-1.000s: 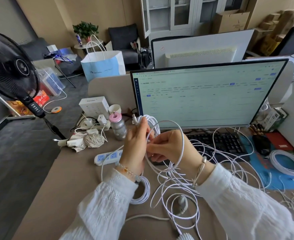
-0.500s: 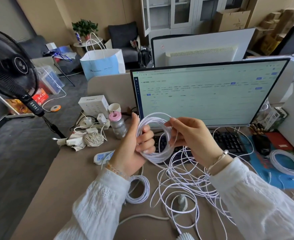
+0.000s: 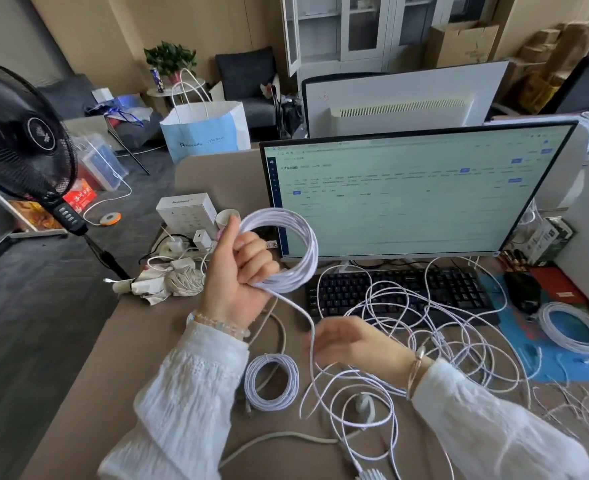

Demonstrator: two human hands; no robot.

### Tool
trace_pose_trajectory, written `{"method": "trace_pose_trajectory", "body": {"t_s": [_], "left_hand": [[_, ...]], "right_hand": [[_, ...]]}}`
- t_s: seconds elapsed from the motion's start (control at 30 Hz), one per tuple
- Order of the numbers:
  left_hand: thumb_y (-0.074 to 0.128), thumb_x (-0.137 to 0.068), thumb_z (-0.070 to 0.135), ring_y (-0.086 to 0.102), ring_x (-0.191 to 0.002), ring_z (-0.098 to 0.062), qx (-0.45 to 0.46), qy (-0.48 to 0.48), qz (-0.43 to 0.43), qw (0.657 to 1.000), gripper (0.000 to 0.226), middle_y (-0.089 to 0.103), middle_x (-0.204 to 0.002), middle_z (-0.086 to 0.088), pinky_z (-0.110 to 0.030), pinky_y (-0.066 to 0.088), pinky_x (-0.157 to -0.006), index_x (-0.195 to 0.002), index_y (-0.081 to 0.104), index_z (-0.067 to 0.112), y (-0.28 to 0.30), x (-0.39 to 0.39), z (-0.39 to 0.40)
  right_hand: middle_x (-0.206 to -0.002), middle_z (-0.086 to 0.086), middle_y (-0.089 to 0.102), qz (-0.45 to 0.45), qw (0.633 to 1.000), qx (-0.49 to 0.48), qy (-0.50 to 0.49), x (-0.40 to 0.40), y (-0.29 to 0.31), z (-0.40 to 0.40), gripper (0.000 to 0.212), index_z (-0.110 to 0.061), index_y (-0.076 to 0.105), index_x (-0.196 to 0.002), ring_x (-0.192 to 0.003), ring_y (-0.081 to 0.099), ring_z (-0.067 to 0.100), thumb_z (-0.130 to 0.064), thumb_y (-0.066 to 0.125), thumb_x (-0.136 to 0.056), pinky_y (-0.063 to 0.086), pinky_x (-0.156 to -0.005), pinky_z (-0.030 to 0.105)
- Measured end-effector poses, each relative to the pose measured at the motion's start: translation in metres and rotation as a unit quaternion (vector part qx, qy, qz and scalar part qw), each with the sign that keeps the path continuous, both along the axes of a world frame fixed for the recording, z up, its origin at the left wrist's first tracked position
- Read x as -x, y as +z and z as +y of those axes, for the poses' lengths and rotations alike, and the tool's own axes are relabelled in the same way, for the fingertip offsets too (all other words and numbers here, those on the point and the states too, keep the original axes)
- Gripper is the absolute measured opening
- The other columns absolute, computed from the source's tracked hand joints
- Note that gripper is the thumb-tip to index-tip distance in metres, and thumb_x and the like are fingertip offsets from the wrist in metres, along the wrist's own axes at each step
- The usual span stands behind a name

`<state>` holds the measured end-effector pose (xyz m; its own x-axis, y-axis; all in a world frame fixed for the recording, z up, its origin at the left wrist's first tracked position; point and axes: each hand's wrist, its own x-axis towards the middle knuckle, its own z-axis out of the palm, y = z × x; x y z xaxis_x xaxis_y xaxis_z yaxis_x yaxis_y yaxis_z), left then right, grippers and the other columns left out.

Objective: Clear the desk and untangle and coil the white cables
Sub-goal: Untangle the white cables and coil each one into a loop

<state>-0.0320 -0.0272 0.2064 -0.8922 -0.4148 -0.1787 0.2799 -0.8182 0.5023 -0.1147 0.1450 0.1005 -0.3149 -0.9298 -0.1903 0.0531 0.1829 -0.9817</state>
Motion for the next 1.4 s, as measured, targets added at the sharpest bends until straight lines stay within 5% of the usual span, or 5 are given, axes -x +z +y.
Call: {"method": "trace_pose_trajectory", "body": {"t_s": [0.33, 0.63, 1.0, 1.2, 1.4], "left_hand": [[0.045, -0.098, 0.049, 0.019, -0.035, -0.006, 0.034, 0.151, 0.027, 0.988, 0.048, 0.023, -0.044, 0.009, -0.017, 0.022, -0.039, -0.059, 0.032, 0.024, 0.028, -0.011, -0.053], [0.048, -0.097, 0.05, 0.019, -0.039, -0.007, 0.249, 0.219, -0.16, 0.93, 0.052, 0.024, -0.047, 0.008, -0.021, 0.017, -0.042, -0.055, 0.032, 0.024, 0.006, -0.018, -0.068], [0.052, -0.083, 0.062, 0.047, -0.048, -0.012, 0.345, 0.068, -0.158, 0.923, 0.054, 0.045, -0.052, 0.002, -0.025, 0.042, -0.054, -0.083, 0.056, 0.008, -0.017, -0.006, -0.008], [0.044, -0.095, 0.055, 0.062, -0.061, -0.013, 0.233, 0.108, -0.094, 0.962, 0.043, 0.059, -0.062, 0.003, -0.034, 0.047, -0.072, -0.081, 0.047, 0.015, -0.006, 0.005, 0.015], [0.055, -0.089, 0.051, 0.049, -0.052, -0.009, 0.101, 0.117, -0.063, 0.986, 0.044, 0.037, -0.049, 0.006, -0.021, 0.041, -0.051, -0.061, 0.037, 0.022, -0.006, 0.01, 0.039]], "right_hand": [[-0.088, 0.004, 0.074, 0.146, 0.978, -0.09, 0.119, -0.022, -0.039, -0.009, 0.015, -0.021, 0.067, -0.089, -0.08, 0.07, 0.018, -0.009, 0.072, -0.081, 0.056, -0.079, 0.028], [-0.082, -0.006, 0.055, 0.419, 0.891, 0.131, -0.112, -0.002, 0.027, -0.008, 0.023, -0.018, 0.074, -0.108, -0.069, 0.051, -0.003, -0.017, 0.07, -0.085, 0.038, -0.066, 0.007], [-0.061, -0.014, 0.059, 0.317, 0.895, 0.16, -0.269, -0.001, 0.106, -0.035, 0.014, -0.02, 0.063, -0.076, -0.049, 0.053, 0.008, -0.025, 0.073, -0.084, 0.045, -0.049, 0.024], [-0.052, -0.008, 0.056, 0.24, 0.914, 0.147, -0.293, -0.029, 0.089, -0.049, 0.018, -0.01, 0.069, -0.073, -0.042, 0.048, 0.007, -0.024, 0.076, -0.081, 0.038, -0.049, 0.02], [-0.054, 0.013, 0.06, 0.077, 0.932, 0.164, -0.313, -0.046, 0.093, -0.051, 0.028, -0.001, 0.062, -0.067, -0.038, 0.051, 0.015, -0.02, 0.081, -0.076, 0.041, -0.04, 0.025]]}}
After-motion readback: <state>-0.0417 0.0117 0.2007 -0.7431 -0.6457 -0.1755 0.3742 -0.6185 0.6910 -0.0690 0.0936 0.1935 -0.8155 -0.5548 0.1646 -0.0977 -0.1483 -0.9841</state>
